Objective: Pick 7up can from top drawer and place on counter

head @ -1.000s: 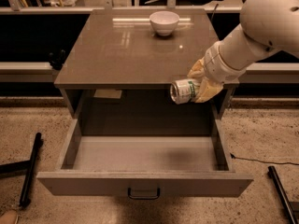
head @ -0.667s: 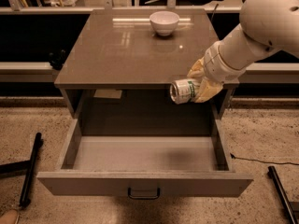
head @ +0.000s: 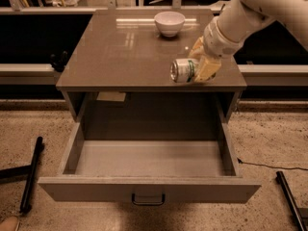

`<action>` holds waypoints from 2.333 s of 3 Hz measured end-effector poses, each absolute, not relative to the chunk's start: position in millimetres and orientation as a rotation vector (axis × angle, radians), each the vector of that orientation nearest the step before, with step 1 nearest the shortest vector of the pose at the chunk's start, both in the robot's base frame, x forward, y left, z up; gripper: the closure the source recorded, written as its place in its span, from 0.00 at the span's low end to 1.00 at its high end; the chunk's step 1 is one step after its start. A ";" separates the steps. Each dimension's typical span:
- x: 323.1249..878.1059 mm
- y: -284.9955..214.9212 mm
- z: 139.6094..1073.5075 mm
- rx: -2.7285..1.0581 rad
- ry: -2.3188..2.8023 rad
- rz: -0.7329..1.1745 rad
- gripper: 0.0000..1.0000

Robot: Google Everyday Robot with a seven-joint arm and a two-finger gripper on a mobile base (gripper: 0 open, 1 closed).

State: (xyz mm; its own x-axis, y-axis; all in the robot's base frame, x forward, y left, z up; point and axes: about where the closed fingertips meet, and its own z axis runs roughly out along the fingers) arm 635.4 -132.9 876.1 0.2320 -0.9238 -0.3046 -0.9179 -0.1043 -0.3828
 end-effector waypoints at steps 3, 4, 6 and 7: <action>717.6 -107.0 866.0 -1.902 1.865 0.128 0.75; 732.2 -108.3 856.3 -1.859 1.915 0.114 0.51; 747.8 -109.9 850.2 -1.818 1.954 0.097 0.00; 749.4 -109.9 852.5 -1.809 1.947 0.102 0.00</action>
Offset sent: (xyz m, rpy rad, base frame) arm 0.0911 0.0174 0.0081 0.0633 0.1196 -0.1377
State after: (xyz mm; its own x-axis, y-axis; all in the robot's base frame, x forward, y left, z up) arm 749.4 -109.9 852.5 -0.0133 -0.9213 -0.3887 -0.9569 0.1245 -0.2623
